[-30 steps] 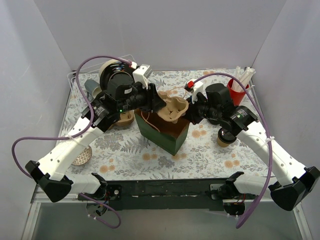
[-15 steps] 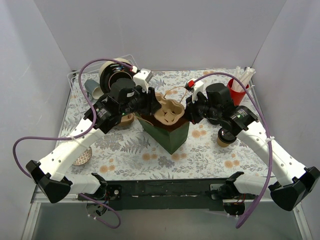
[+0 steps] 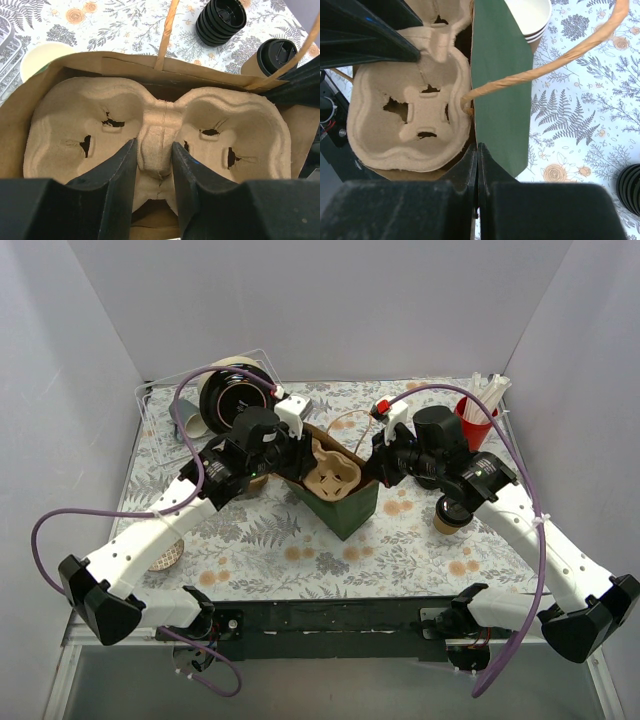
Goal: Pack the takeout coffee
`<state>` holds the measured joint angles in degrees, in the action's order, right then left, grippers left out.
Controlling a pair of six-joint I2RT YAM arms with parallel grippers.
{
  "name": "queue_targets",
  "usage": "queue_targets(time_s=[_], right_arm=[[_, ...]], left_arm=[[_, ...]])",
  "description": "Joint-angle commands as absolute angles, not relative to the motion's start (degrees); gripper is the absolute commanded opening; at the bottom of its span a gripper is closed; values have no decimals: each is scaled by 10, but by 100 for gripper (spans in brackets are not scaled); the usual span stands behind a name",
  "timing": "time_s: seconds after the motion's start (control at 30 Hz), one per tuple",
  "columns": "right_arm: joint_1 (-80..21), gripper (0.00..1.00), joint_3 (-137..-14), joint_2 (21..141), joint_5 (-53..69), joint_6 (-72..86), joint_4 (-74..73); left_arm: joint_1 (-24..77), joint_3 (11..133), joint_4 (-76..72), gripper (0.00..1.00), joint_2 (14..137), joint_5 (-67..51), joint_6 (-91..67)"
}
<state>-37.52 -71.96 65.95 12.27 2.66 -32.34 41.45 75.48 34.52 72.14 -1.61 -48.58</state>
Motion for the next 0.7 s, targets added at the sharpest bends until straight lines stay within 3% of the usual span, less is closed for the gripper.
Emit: queue_targets(time_s=[0.0, 0.2, 0.67], right_arm=[[-376, 1, -732, 643, 152, 16, -280], [-376, 1, -741, 654, 200, 23, -280], [-374, 1, -707, 658, 231, 96, -290]], left_arm=[[425, 766, 325, 20, 732, -15, -473], [461, 728, 262, 6, 737, 88, -483], [474, 711, 185, 7, 698, 163, -493]])
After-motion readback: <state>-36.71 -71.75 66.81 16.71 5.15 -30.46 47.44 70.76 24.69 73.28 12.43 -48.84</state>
